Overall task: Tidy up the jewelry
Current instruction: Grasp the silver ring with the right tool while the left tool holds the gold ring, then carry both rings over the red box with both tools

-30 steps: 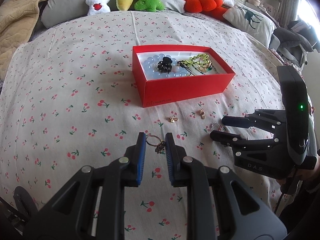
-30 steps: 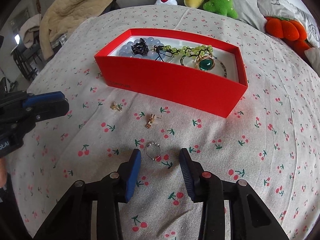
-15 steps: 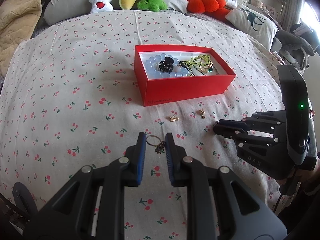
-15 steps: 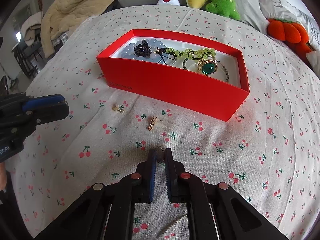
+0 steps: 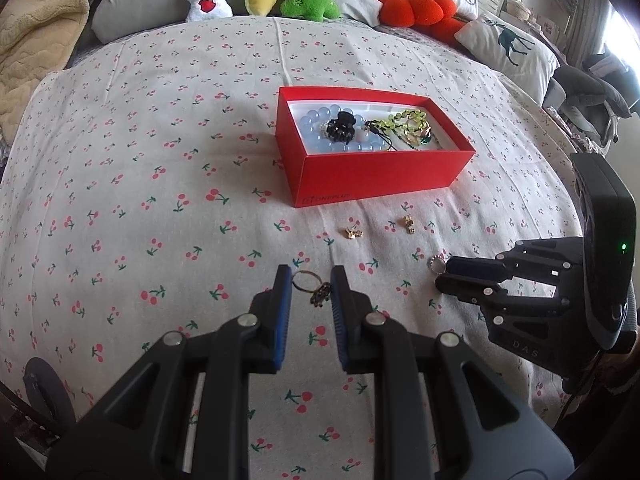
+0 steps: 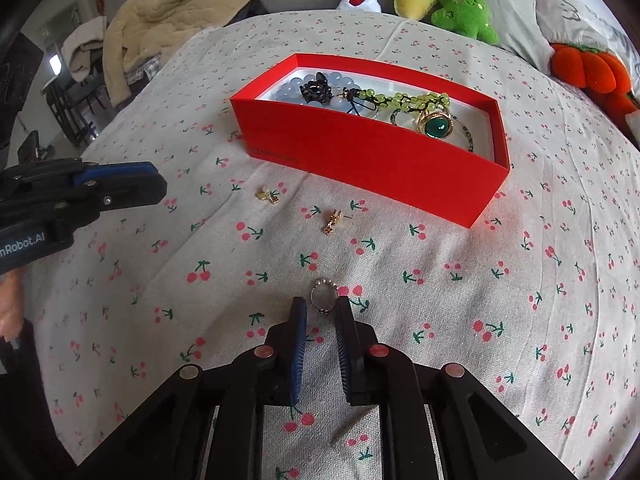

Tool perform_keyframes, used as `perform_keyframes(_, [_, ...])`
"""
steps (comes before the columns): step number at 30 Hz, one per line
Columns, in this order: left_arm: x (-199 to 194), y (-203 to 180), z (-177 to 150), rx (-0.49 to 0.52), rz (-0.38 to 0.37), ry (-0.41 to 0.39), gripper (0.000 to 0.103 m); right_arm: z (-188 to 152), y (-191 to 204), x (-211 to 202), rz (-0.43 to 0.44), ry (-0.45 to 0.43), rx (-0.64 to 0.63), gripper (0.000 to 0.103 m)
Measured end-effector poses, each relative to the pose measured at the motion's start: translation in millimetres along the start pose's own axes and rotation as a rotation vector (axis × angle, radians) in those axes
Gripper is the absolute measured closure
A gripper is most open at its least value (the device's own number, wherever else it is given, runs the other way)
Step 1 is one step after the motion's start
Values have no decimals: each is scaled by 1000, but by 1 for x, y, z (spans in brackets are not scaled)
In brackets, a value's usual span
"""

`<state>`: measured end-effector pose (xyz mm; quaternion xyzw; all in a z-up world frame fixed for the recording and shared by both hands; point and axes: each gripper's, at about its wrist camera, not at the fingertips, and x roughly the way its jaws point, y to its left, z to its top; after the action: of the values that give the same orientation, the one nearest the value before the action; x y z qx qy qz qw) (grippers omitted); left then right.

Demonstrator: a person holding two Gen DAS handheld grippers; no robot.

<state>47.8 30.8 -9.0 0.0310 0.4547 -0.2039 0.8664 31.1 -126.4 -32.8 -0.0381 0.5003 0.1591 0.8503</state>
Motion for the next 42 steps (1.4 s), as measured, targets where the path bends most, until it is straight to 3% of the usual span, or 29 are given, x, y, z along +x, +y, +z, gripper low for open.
perform_keyframes(6, [0, -4, -1, 13, -1, 1, 82, 2, -2, 0, 3, 0, 30, 82])
perform_keyframes(8, [0, -4, -1, 12, -3, 3, 82, 3, -2, 1, 4, 1, 31, 77])
perform_keyframes(12, [0, -5, -1, 17, 0, 1, 82, 3, 3, 4, -7, -18, 19, 55])
perform_keyframes(14, [1, -5, -1, 16, 0, 4, 82, 4, 7, 10, -31, -16, 4, 55])
perform_keyframes(17, [1, -6, -2, 15, 1, 6, 82, 5, 9, 12, -57, -29, -7, 62])
perform_keyframes(19, [1, -6, -2, 16, 2, 5, 82, 5, 9, 11, -70, -32, -12, 79])
perform_keyframes(21, [1, -6, -1, 15, 2, 5, 82, 6, 7, 11, -68, -28, -11, 88])
perform_keyframes(28, [1, -6, 2, 13, 0, -3, 82, 10, 2, 4, -52, -34, 4, 89])
perform_keyframes(42, [4, -19, 43, -18, -14, -71, 82, 56, -23, -43, -53, -180, 102, 88])
